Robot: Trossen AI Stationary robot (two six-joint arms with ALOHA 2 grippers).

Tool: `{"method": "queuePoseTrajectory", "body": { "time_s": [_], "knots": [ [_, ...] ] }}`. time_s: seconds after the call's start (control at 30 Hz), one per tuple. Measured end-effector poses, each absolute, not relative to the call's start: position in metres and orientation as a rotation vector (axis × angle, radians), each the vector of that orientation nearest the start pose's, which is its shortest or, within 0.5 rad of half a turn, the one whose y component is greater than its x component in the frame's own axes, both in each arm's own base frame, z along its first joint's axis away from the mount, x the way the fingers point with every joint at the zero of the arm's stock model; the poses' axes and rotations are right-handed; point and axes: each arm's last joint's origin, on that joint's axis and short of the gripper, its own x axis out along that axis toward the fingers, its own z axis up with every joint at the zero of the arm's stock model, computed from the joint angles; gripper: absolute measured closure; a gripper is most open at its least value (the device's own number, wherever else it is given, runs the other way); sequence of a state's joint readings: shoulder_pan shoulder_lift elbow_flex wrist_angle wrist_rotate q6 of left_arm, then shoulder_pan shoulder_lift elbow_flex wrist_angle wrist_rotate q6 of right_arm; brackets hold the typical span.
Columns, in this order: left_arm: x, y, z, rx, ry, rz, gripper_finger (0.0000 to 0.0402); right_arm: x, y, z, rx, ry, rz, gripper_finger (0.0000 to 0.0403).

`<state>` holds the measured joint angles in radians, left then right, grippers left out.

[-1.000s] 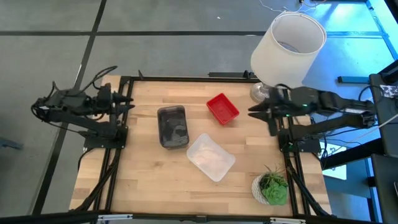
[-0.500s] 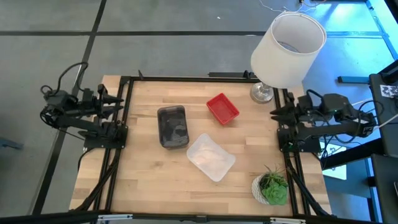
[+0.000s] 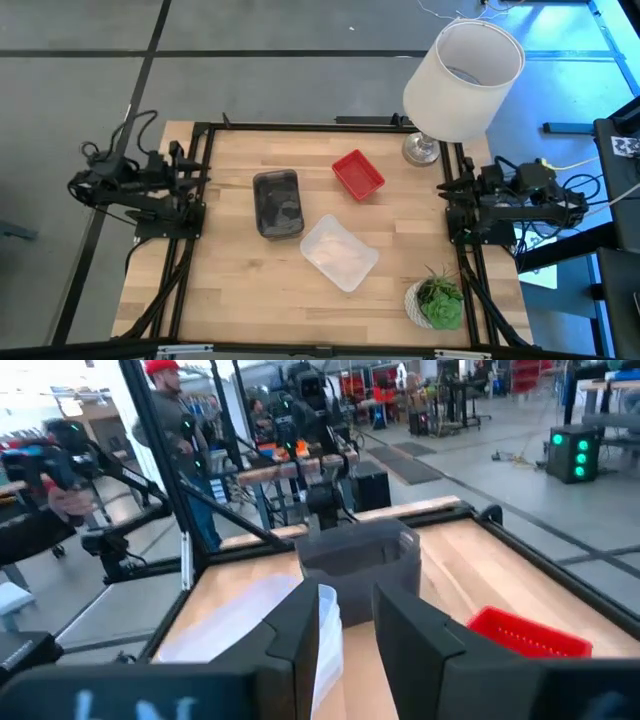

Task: Stack baskets by color
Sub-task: Return to Home Position

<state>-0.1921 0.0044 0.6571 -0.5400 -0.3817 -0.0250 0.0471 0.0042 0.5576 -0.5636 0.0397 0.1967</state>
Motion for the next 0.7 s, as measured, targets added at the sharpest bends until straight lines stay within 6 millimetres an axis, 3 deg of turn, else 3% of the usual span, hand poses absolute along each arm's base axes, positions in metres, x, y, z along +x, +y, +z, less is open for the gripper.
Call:
{"method": "queuePoseTrajectory", "body": {
  "time_s": [0.33, 0.7],
  "knots": [
    [0.040, 0.003, 0.283, -0.044, -0.123, 0.182, 0.0269, 0.033, 0.001, 0.282, 0.175, -0.015, 0.016, 0.0315],
    [0.076, -0.004, 0.236, -0.020, -0.220, 0.188, 0.0269, 0.057, 0.002, 0.254, 0.126, -0.015, 0.014, 0.0344]
  ]
}}
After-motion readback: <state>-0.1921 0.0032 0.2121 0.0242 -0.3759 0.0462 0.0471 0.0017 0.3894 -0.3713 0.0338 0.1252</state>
